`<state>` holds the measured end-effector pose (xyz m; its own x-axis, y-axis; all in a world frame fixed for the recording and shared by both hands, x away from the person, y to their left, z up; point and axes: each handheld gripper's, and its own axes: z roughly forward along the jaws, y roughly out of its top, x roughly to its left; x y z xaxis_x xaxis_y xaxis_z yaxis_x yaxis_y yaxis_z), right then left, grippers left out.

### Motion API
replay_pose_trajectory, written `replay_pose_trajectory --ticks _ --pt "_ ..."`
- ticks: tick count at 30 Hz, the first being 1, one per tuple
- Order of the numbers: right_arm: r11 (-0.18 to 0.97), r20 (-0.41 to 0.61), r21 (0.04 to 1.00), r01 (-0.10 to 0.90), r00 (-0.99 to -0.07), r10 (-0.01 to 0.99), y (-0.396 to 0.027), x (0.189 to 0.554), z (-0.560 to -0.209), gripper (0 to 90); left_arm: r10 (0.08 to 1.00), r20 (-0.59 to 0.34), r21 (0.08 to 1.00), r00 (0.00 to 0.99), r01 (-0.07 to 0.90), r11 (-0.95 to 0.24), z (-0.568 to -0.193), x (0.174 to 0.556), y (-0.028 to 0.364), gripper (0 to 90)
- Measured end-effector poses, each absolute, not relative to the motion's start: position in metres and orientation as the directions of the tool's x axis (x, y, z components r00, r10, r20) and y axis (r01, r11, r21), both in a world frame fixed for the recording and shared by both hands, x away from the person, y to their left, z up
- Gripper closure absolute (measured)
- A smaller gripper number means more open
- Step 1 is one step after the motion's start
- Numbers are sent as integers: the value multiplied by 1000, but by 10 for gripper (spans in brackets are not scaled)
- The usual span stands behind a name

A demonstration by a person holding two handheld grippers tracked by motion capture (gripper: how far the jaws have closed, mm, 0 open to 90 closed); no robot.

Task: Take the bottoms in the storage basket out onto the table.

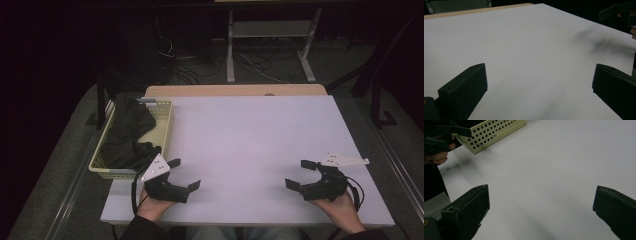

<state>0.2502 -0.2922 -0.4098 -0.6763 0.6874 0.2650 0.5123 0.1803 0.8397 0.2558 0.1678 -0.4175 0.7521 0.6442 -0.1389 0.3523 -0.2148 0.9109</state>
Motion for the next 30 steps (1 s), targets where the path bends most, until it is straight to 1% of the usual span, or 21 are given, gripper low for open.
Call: replay_pose_trajectory --ticks 7,11,19,30 --pt "173 268 840 514 -671 692 -293 250 -410 3 647 -141 911 749 354 -213 -417 256 168 0" --pt "177 267 838 516 -671 692 -292 250 -410 3 645 -162 907 747 370 -201 -416 256 168 0" --pt "191 262 833 519 -675 690 -291 250 -411 3 642 -149 902 752 370 -224 -413 253 166 0" --pt "208 255 825 525 -675 692 -289 249 -413 3 671 -151 894 726 390 -221 -401 254 176 0"
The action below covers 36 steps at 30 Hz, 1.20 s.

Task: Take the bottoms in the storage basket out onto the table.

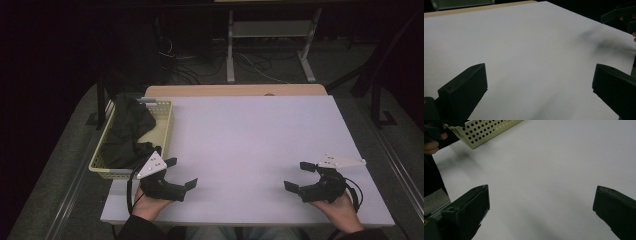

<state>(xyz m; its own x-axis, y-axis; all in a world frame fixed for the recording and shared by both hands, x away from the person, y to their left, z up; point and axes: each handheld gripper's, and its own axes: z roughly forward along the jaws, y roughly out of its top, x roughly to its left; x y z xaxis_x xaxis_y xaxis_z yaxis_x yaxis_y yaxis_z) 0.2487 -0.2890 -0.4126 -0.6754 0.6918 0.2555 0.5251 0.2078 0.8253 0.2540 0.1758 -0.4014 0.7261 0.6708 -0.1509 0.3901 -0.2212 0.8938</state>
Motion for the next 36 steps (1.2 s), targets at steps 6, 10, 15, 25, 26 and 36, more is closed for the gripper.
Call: replay_pose_trajectory --ticks 6,10,15,25,26,36 --pt "200 258 827 526 -670 696 -290 249 -412 3 690 -176 882 702 423 -205 -395 254 186 0" --pt "202 255 828 524 -671 696 -290 249 -412 3 693 -184 882 697 428 -196 -391 254 191 0" --pt "203 256 827 525 -672 695 -290 250 -413 3 694 -174 880 699 427 -209 -384 255 195 0" --pt "209 251 826 523 -674 694 -289 251 -413 3 705 -174 878 687 433 -206 -367 257 210 0" --pt "210 249 827 522 -674 695 -289 251 -413 3 706 -174 877 686 434 -206 -365 258 212 0" --pt "210 247 828 521 -674 696 -289 251 -412 3 728 -171 872 664 446 -202 -345 261 231 0"
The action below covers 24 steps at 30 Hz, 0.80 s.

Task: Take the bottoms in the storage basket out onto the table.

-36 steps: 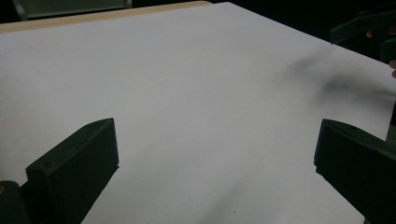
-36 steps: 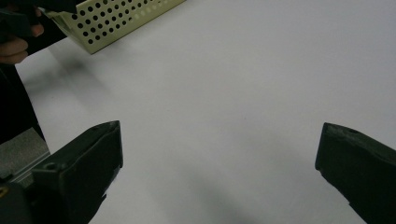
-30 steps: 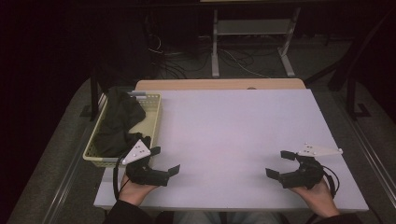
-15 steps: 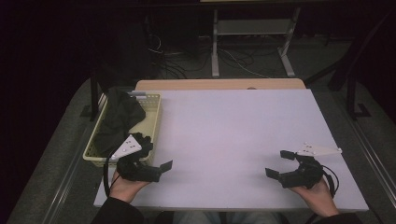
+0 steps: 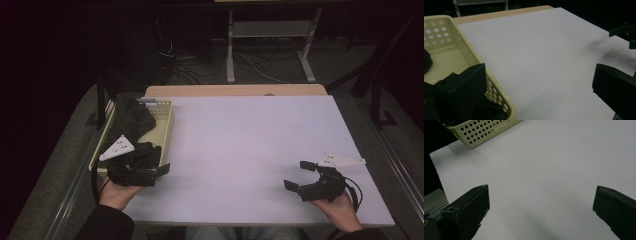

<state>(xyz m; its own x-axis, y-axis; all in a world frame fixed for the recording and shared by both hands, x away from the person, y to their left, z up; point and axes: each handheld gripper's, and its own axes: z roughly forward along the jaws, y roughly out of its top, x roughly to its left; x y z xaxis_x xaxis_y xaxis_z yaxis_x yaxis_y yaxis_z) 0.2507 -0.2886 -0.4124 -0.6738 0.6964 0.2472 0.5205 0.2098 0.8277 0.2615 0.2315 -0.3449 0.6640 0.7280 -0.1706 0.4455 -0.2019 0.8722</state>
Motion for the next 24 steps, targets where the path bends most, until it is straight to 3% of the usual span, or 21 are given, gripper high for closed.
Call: replay_pose_trajectory --ticks 24 --pt "212 254 824 525 -677 691 -288 254 -412 3 791 -154 862 592 471 -186 -316 275 273 0"
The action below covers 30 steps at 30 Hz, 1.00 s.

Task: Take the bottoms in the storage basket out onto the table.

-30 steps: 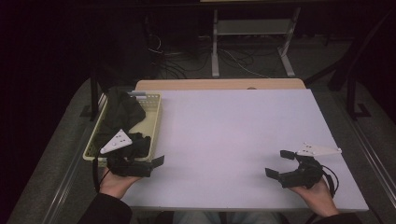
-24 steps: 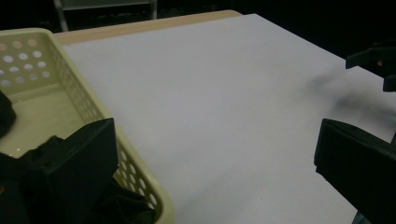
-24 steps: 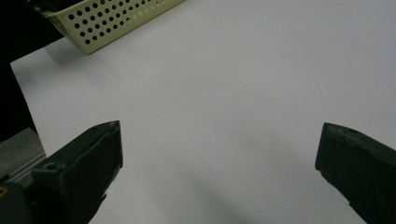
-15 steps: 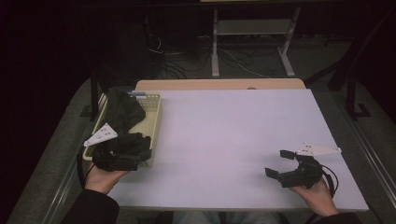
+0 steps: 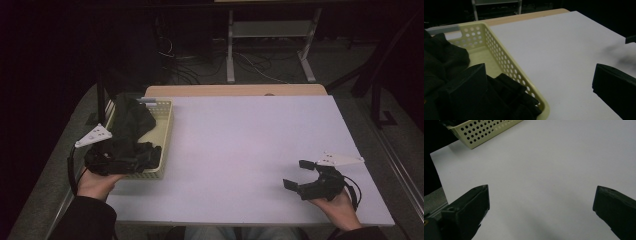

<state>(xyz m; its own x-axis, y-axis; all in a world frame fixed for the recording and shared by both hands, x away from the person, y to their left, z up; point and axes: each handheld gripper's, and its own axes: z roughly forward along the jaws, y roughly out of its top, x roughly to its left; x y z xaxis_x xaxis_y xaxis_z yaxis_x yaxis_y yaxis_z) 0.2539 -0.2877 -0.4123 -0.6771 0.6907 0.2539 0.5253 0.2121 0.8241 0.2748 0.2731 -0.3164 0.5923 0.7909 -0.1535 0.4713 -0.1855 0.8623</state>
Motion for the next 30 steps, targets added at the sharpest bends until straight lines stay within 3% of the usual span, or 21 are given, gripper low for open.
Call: replay_pose_trajectory --ticks 30 --pt "221 245 822 525 -676 695 -290 256 -413 3 864 -105 833 492 519 -194 -294 307 315 0"
